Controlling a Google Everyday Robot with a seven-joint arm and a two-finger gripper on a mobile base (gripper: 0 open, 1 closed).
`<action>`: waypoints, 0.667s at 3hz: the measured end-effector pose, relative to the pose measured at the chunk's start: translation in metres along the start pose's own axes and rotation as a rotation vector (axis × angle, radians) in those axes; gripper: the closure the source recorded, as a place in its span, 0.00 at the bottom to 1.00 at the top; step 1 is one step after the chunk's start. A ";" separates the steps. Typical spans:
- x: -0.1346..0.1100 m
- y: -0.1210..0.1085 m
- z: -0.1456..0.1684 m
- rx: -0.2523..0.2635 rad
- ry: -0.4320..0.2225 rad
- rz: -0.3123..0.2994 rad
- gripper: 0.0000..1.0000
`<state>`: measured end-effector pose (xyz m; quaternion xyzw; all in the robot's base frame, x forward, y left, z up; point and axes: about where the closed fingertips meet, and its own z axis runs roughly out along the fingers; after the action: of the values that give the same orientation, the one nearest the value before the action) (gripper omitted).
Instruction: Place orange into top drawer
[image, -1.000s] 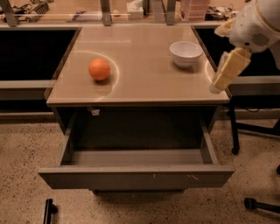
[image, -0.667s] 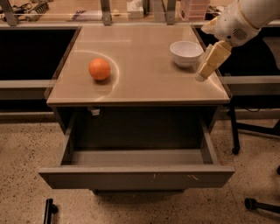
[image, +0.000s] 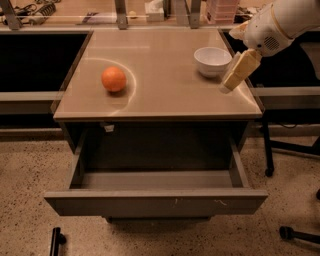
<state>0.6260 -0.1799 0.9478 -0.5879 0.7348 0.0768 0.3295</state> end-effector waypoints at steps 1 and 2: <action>-0.034 0.002 0.042 -0.039 -0.159 -0.042 0.00; -0.077 0.003 0.094 -0.136 -0.287 -0.076 0.00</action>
Offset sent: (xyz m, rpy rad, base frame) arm 0.0709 0.1923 -0.0387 0.3849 0.0118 0.3842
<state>0.6669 -0.0696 0.9186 -0.6191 0.6506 0.1969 0.3933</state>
